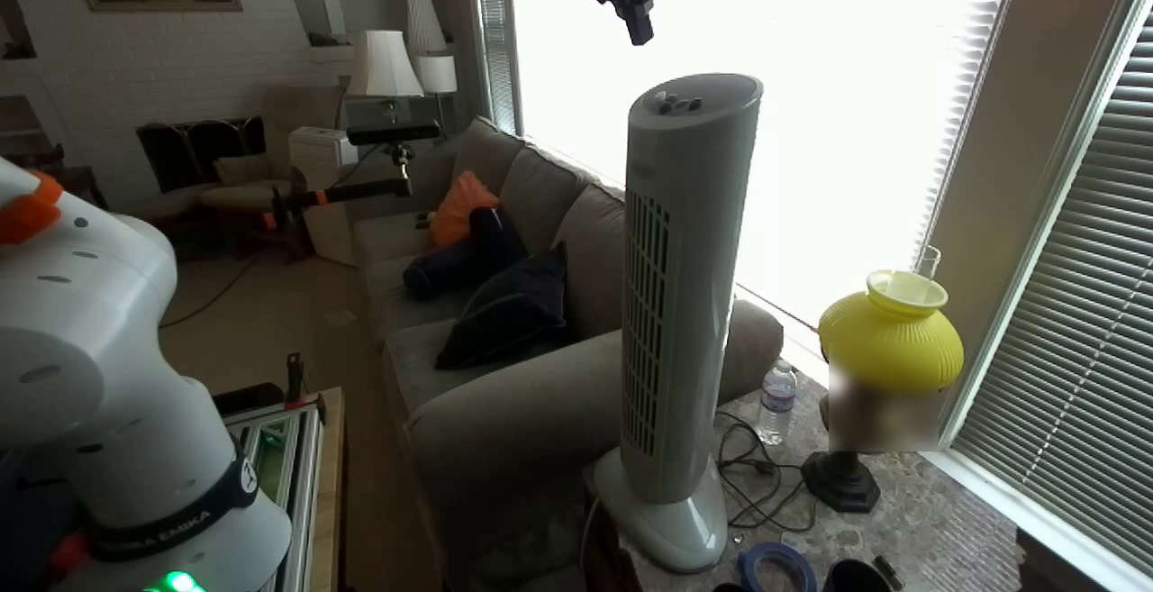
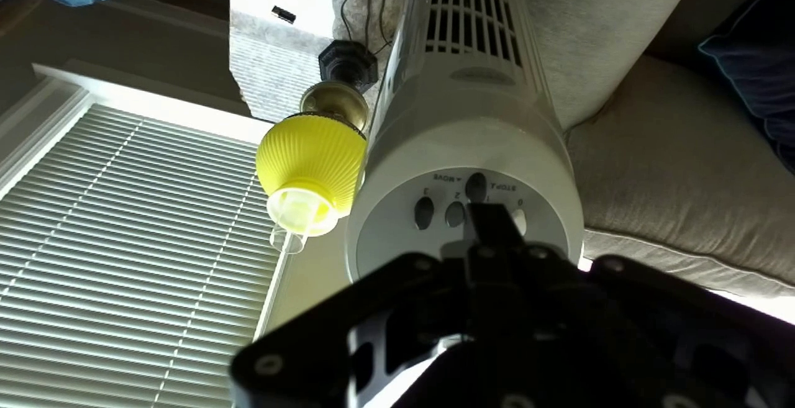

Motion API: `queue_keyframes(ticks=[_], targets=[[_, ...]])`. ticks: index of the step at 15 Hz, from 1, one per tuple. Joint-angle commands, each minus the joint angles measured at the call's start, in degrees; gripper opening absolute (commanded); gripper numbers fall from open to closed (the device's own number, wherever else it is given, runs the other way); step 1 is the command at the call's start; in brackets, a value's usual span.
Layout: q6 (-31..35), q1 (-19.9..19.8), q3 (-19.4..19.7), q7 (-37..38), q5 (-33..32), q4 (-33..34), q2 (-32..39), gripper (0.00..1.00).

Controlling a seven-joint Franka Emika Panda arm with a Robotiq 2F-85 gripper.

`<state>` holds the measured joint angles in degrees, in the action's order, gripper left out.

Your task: Press the button on the air cooler twice

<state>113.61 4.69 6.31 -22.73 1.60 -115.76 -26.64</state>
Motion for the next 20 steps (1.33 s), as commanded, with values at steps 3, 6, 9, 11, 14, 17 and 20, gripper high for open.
queue_keyframes(ticks=[3, 6, 9, 11, 14, 17, 20], targets=[[5.87, 0.48, -0.03, -2.93, 0.87, -4.67, -0.82, 0.00], [8.06, 0.93, 0.33, -3.90, 1.65, -6.12, -0.46, 0.00], [9.18, 1.45, 0.46, -5.12, 2.28, -7.28, -0.35, 0.00], [9.29, 1.63, 0.48, -5.53, 2.66, -7.51, -0.07, 0.00], [9.17, 1.69, 0.41, -5.85, 2.85, -7.73, 0.10, 0.00], [9.94, 1.61, 0.46, -5.56, 2.99, -8.20, 0.16, 0.00], [11.24, 1.64, 0.90, -5.52, 3.88, -8.71, 0.32, 0.00]])
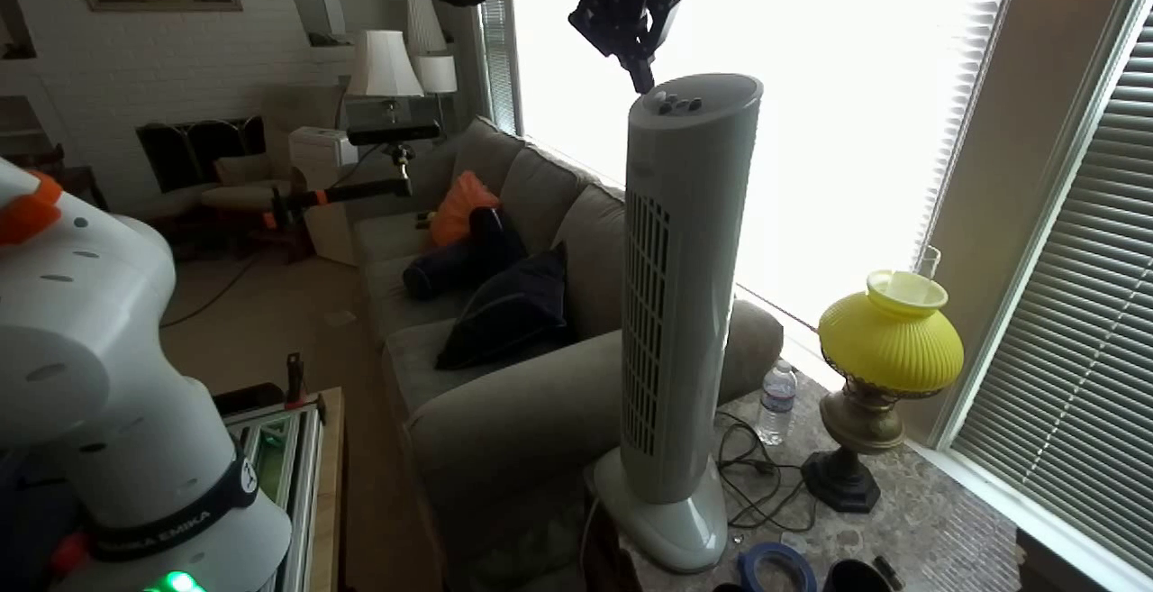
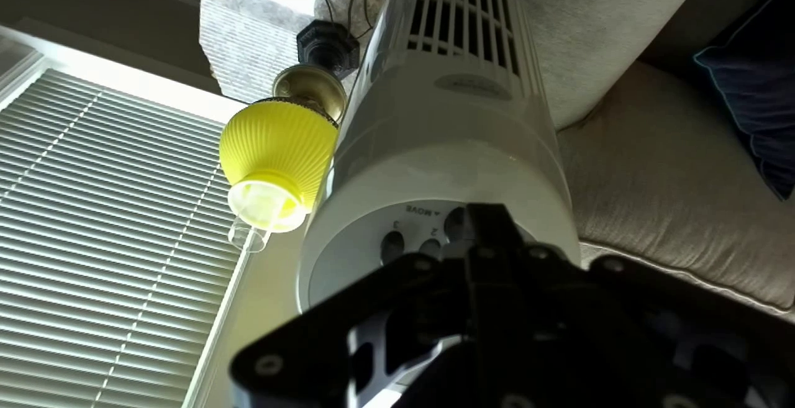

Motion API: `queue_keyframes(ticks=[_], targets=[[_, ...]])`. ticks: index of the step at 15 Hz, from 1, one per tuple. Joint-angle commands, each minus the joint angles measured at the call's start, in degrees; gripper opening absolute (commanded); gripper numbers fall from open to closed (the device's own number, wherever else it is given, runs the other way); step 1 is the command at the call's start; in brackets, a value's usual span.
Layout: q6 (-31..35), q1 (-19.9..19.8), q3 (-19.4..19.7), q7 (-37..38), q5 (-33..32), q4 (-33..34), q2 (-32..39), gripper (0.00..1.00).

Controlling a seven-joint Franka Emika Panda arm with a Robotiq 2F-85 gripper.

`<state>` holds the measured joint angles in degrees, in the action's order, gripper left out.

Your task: Press the button on the air cooler twice

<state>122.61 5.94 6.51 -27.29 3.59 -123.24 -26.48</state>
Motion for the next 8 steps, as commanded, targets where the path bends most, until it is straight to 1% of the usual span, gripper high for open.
queue_keyframes(ticks=[1, 8], targets=[[2.38, 0.39, 0.80, -0.96, 2.01, -1.31, 0.26, 0.00], [3.74, 0.19, 0.87, -0.74, 1.90, -1.24, 1.75, 0.00]])
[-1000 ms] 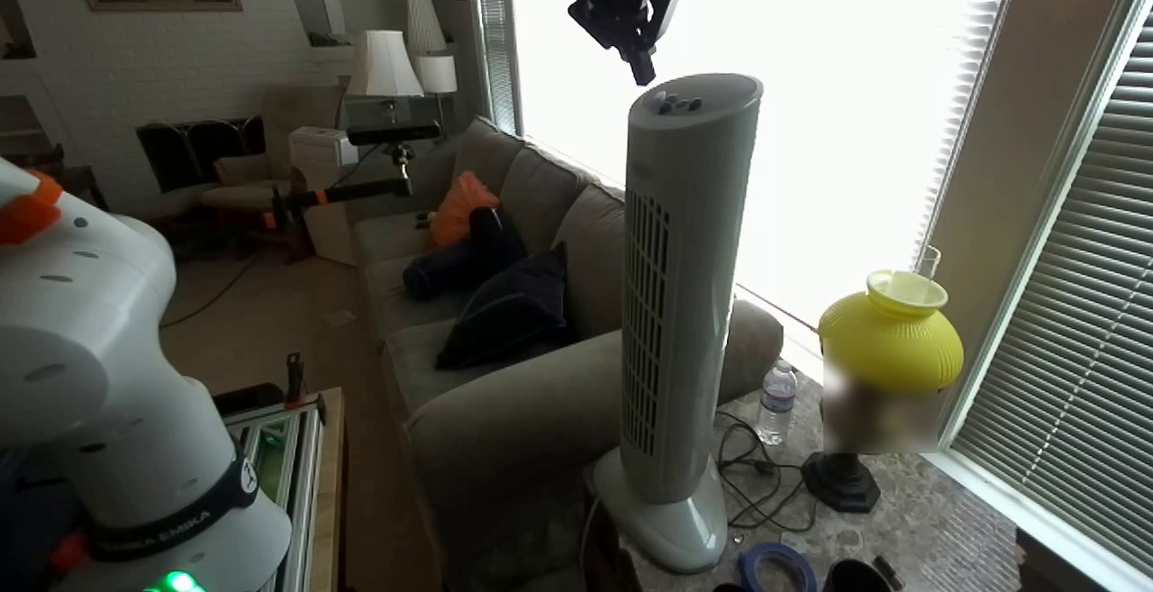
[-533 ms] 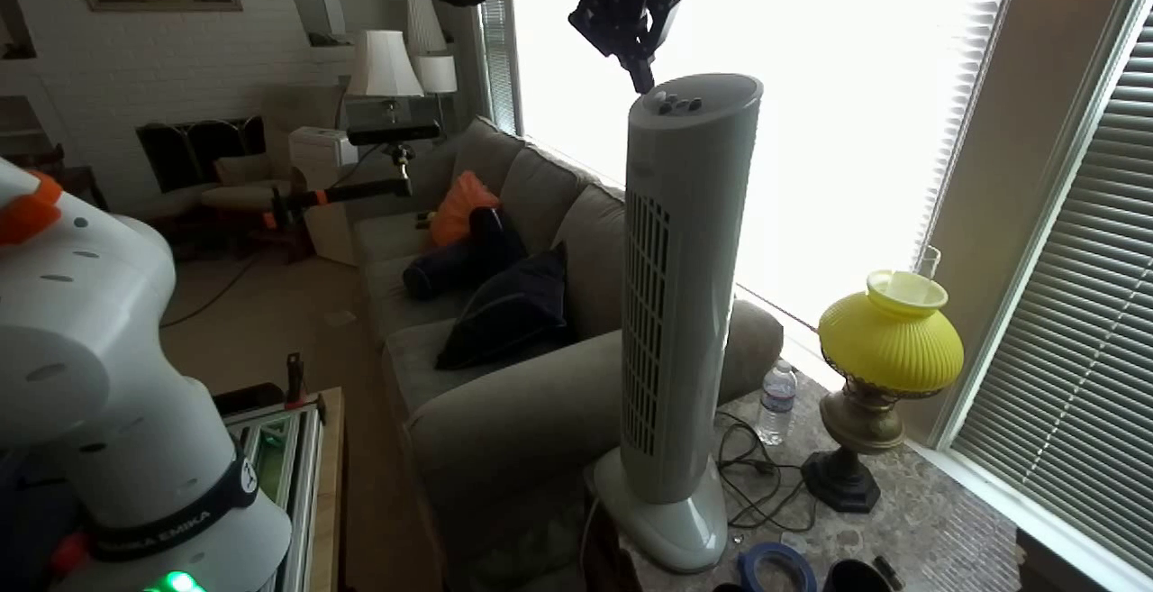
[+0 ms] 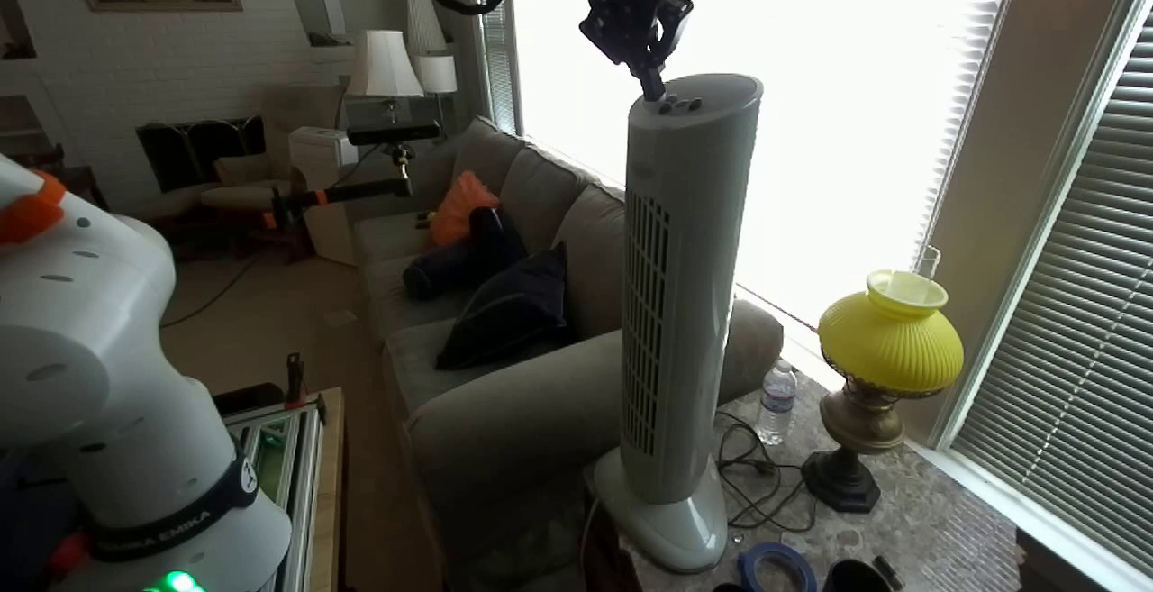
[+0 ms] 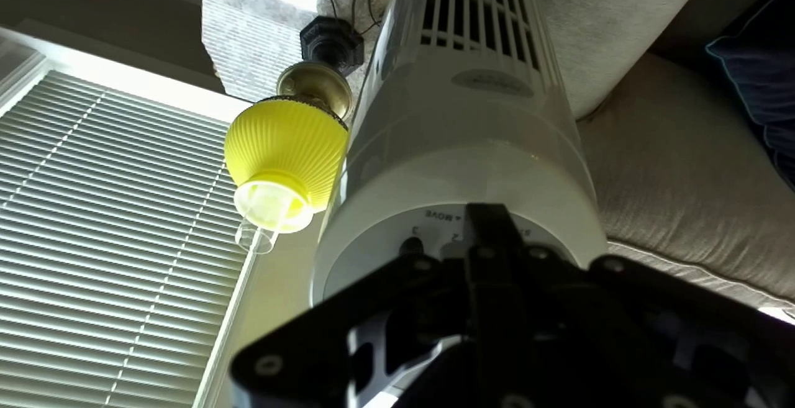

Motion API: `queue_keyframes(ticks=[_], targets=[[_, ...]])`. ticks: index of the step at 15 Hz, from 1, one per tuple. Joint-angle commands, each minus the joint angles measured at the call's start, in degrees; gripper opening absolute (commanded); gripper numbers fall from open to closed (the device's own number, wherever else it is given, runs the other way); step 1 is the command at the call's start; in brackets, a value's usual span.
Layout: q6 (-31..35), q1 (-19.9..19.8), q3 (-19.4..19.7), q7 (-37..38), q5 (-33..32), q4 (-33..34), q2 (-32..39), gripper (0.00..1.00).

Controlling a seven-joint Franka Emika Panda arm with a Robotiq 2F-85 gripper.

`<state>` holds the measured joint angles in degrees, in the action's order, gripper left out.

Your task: Press the button on the air cooler twice

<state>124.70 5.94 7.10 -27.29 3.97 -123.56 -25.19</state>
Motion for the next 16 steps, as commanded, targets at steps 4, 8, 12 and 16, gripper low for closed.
queue_keyframes(ticks=[4, 8, 12, 16], targets=[[1.52, 0.18, 0.21, -0.76, 1.61, -0.80, 0.97, 0.00], [2.05, 0.31, 0.31, -0.82, 2.22, -0.70, 1.03, 0.00], [2.87, 0.37, 0.35, -0.87, 3.00, -0.51, 1.14, 0.00], [3.42, 0.39, 0.35, -0.95, 3.33, -0.47, 1.43, 0.00]])
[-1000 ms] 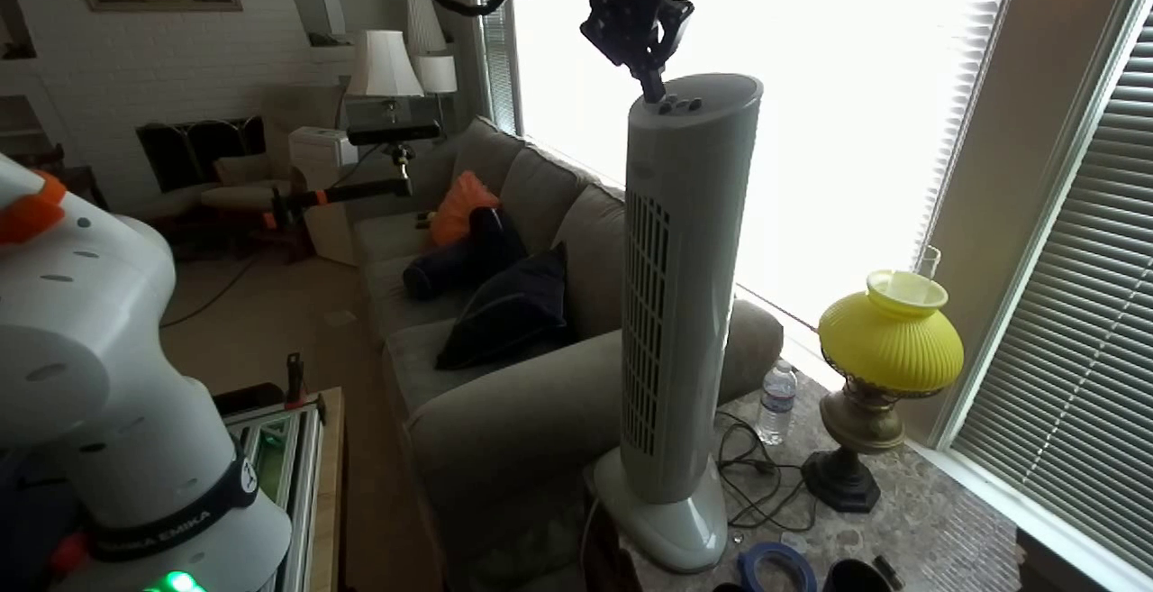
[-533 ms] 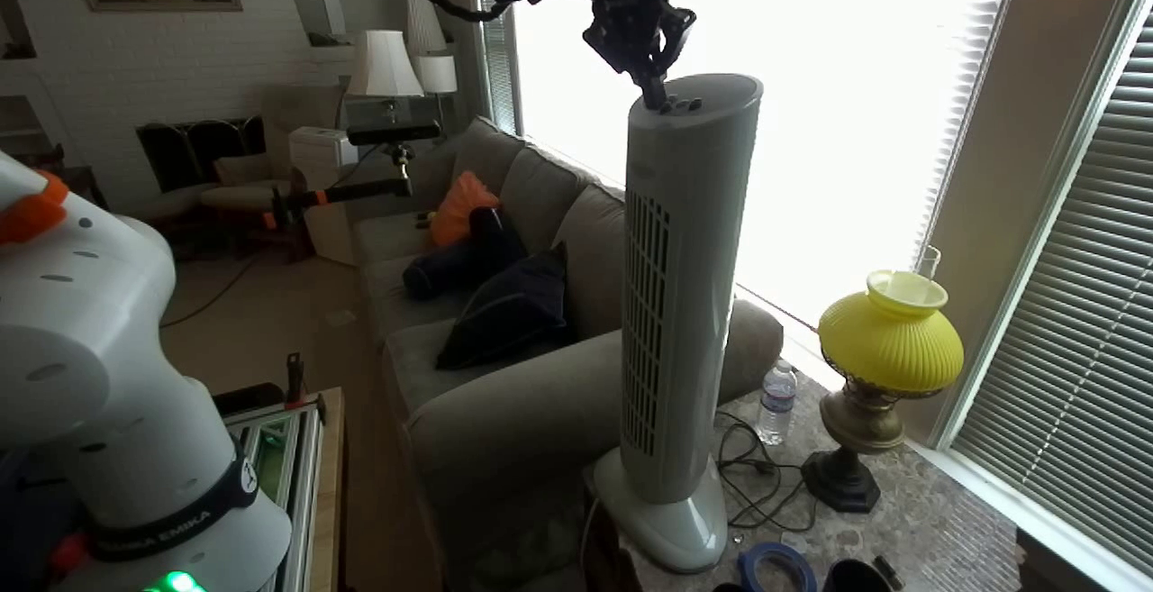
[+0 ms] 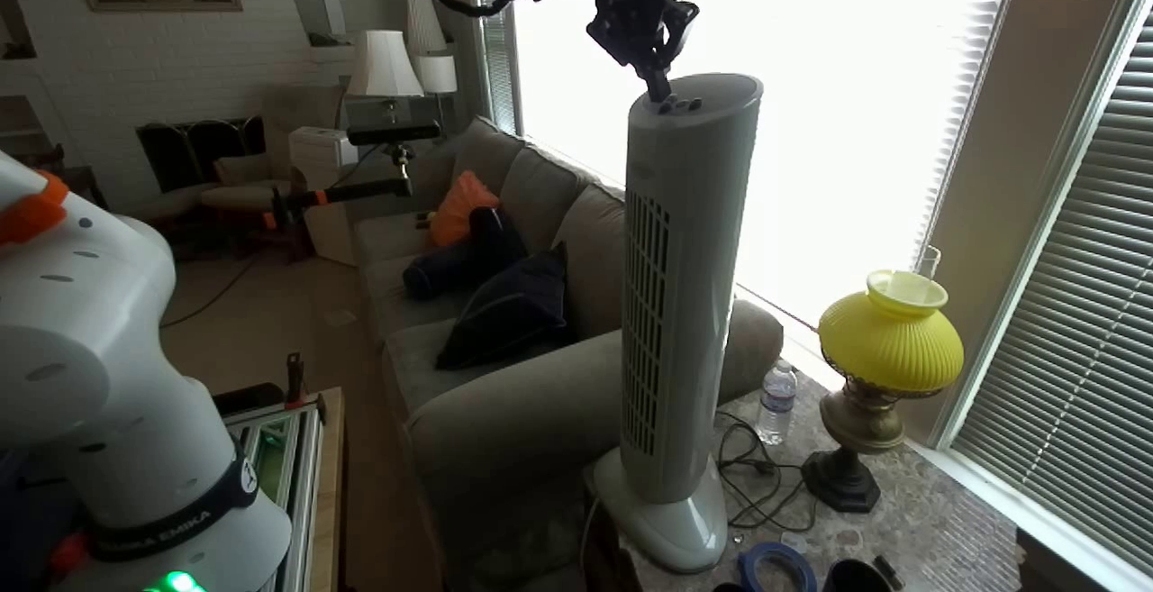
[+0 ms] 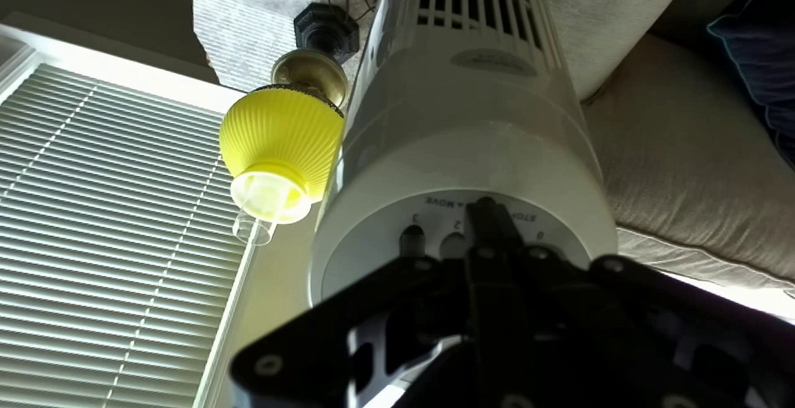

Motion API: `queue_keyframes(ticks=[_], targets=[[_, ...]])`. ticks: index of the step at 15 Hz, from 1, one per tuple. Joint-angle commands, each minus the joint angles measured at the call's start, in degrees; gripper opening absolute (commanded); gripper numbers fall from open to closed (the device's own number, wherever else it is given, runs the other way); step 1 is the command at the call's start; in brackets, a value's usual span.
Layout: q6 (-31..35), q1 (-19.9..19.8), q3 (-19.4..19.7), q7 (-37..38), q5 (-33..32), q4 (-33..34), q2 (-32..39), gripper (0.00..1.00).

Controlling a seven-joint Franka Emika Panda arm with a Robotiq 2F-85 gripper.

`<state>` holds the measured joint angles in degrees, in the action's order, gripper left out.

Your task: Press the button on the air cooler twice

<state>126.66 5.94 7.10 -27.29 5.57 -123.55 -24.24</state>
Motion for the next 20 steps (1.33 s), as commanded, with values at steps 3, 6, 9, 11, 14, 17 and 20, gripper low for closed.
queue_keyframes(ticks=[3, 6, 9, 11, 14, 17, 20], targets=[[1.68, 0.39, 0.25, -0.89, 1.78, -0.45, 0.80, 0.00], [1.89, 0.45, 0.17, -0.83, 1.87, -0.35, 1.32, 0.00], [2.07, 0.37, 0.19, -0.88, 1.84, -0.15, 2.00, 0.00], [2.30, 0.33, 0.17, -0.87, 1.86, -0.05, 2.48, 0.00], [2.81, 0.37, 0.09, -0.89, 1.82, -0.13, 2.84, 0.00], [2.92, 0.45, -0.03, -0.99, 1.79, -0.70, 2.86, 0.00], [3.05, 0.44, -0.29, -0.92, 1.55, -2.67, 2.49, 0.00]])
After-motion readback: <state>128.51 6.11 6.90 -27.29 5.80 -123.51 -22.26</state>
